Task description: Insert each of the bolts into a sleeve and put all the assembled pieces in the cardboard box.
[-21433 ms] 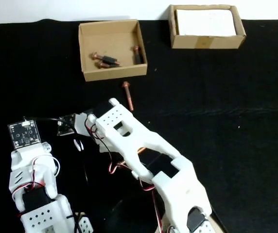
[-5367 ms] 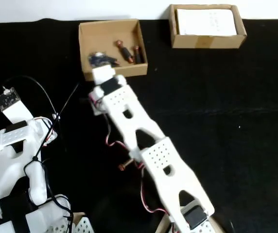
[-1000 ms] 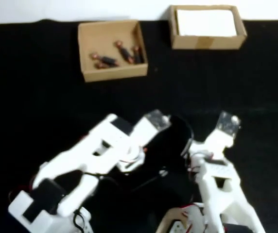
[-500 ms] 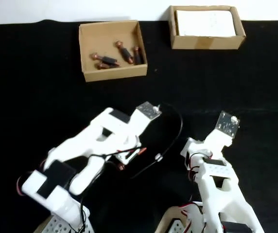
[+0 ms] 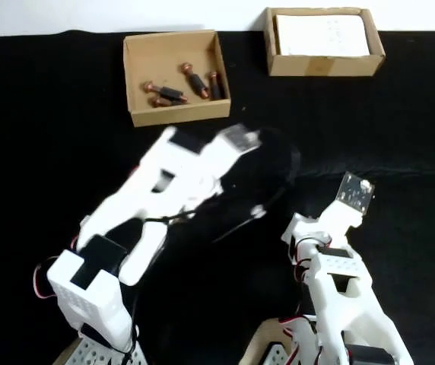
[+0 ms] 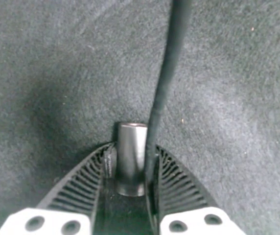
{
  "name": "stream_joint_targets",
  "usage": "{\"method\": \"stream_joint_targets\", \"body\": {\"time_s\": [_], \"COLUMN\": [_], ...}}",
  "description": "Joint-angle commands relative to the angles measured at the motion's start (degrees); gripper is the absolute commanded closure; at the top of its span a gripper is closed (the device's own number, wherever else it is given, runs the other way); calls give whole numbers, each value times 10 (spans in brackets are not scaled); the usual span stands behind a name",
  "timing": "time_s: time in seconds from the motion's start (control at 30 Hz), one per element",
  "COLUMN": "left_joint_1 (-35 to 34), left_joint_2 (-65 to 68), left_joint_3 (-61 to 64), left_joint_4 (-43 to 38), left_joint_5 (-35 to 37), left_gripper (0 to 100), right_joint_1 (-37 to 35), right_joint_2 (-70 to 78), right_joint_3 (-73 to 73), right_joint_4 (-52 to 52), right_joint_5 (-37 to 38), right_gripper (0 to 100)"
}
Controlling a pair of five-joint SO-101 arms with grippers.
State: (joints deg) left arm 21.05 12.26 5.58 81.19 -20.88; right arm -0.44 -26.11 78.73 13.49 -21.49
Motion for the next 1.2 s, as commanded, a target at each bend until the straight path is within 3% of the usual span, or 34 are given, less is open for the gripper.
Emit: {"method": "stream_joint_targets", "body": {"time_s": [0.0, 0.1, 0.23, 0.33, 0.5, 0.7, 0.77, 0.87, 1.17], "left_joint_1": [-11, -16, -16, -21, -21, -15, -18, -27, -33], "left_joint_2": [-23, -22, 0, 66, 222, 388, 429, 472, 407], "left_joint_3": [-123, -163, -155, -174, -292, -499, -575, -655, -662], "left_joint_4": [79, 74, -17, -76, -80, 65, 135, 207, 205], "left_joint_5": [-40, -90, -180, -217, -266, -269, -268, -254, -5], "left_gripper": [991, 991, 991, 991, 991, 984, 930, 839, 790], "right_joint_1": [7, 7, 7, 7, 7, 7, 7, 7, 7], "right_joint_2": [-3, -3, -3, -3, -3, -3, -3, -3, -3], "right_joint_3": [2, 2, 2, 2, 2, 1, 1, 1, 1], "right_joint_4": [-3, -3, -3, -3, -3, -3, -3, -3, -3], "right_joint_5": [-4, -4, -4, -4, -4, -4, -4, -4, -4], "right_gripper": [992, 992, 992, 992, 992, 992, 992, 992, 992]}}
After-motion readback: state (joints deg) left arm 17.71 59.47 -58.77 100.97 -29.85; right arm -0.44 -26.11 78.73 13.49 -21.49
